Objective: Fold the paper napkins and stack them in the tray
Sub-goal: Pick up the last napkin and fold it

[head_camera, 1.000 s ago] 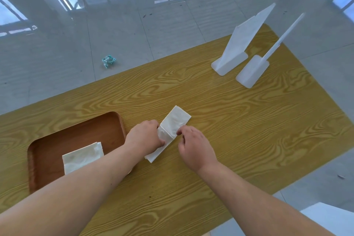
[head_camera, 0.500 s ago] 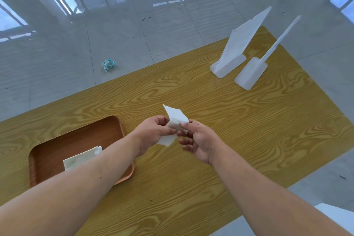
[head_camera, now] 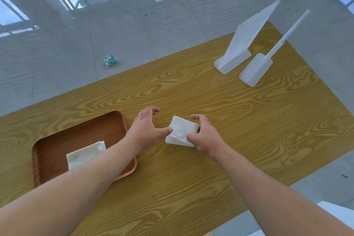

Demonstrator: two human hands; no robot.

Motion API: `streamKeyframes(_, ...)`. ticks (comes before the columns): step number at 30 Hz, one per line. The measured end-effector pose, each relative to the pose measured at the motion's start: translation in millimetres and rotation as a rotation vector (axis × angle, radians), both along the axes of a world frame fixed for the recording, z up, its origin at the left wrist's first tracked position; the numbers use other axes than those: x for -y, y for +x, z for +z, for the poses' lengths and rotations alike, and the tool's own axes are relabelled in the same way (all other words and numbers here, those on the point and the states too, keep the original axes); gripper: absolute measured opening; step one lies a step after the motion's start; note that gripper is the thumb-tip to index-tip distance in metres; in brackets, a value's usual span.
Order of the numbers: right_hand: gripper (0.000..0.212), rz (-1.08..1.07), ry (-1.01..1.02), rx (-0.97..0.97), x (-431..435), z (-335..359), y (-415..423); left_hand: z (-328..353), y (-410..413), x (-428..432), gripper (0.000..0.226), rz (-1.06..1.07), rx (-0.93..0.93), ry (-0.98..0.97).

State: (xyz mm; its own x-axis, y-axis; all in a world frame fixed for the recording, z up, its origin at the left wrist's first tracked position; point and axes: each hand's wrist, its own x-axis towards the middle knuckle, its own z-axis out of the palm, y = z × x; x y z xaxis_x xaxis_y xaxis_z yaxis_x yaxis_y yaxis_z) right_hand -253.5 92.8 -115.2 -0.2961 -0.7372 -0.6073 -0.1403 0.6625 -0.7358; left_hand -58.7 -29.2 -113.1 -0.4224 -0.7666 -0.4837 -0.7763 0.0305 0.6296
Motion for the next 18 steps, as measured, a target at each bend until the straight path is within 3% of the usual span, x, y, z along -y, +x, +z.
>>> streamKeyframes(2,0.087,-0.029,0.006,0.013,-4.0,-2.7,0.6,-1.2,-0.8,-3.3,0.093,-0.066,0.027,-0.021)
streamKeyframes(4,0.095,-0.096,0.007,0.087,-4.7,-4.0,-0.8,-1.1,-3.2,-5.4,0.095,-0.082,0.037,-0.011)
streamKeyframes(8,0.088,-0.288,-0.034,0.428,-0.6,-1.2,-4.1,0.2,-9.0,-5.4,0.102,-0.038,-0.008,0.103)
streamKeyframes(12,0.079,-0.348,-0.051,0.492,3.6,0.5,-3.4,-3.7,-10.2,0.1,0.101,0.157,-0.117,0.402)
streamKeyframes(14,0.077,-0.266,-0.016,0.316,3.5,1.7,-0.8,-8.6,-9.6,0.2,0.086,0.145,-0.086,0.473)
streamKeyframes(18,0.066,0.098,0.014,-0.362,-2.5,4.7,3.7,-17.5,-8.2,-1.7,0.058,0.24,-0.074,0.319)
